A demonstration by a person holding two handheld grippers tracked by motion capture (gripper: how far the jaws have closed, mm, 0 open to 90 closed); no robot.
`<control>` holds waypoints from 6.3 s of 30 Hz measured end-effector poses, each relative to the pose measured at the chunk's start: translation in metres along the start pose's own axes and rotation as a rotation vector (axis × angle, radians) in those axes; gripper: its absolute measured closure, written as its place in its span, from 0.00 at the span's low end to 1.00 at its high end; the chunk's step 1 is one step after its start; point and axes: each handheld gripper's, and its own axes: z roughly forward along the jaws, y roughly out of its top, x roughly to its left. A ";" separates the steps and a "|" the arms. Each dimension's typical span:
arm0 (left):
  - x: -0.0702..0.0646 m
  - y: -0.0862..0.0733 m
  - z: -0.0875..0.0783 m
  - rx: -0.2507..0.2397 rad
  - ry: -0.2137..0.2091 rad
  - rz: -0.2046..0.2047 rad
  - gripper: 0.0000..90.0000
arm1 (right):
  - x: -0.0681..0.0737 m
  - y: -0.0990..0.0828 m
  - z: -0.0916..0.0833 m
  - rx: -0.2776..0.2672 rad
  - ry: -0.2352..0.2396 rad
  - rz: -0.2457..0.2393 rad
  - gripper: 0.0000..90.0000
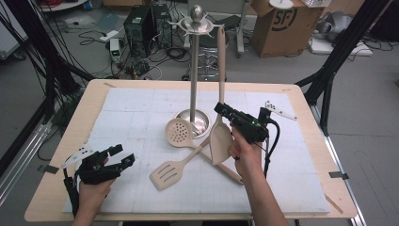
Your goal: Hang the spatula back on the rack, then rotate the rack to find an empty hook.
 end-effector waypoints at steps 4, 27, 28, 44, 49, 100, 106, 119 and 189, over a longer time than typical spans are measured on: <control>0.000 0.000 0.000 0.004 -0.001 0.004 0.26 | 0.005 -0.002 0.000 0.006 0.016 -0.007 0.88; 0.000 0.000 0.000 0.001 0.000 0.000 0.26 | 0.000 -0.008 0.007 0.041 0.012 -0.009 0.88; 0.000 0.000 0.000 0.000 0.000 -0.001 0.26 | 0.000 -0.009 0.008 0.044 0.014 -0.003 0.88; 0.001 0.000 -0.001 -0.001 0.002 0.005 0.26 | -0.010 -0.012 0.016 0.070 -0.047 0.006 0.78; 0.001 0.000 -0.001 -0.004 -0.001 0.001 0.26 | -0.016 -0.011 0.016 0.068 -0.049 0.047 0.62; -0.001 0.000 0.013 0.016 -0.021 0.011 0.26 | 0.017 0.069 0.040 -0.141 -0.050 0.009 0.63; -0.001 0.000 0.012 0.015 -0.021 0.015 0.26 | 0.015 0.080 0.047 -0.166 -0.046 0.003 0.84; 0.001 -0.001 0.006 0.006 -0.015 -0.003 0.26 | 0.005 0.099 0.059 -0.209 -0.107 0.005 1.00; 0.003 -0.001 -0.005 -0.008 0.003 0.000 0.26 | 0.022 0.092 0.109 -0.169 -0.052 0.002 1.00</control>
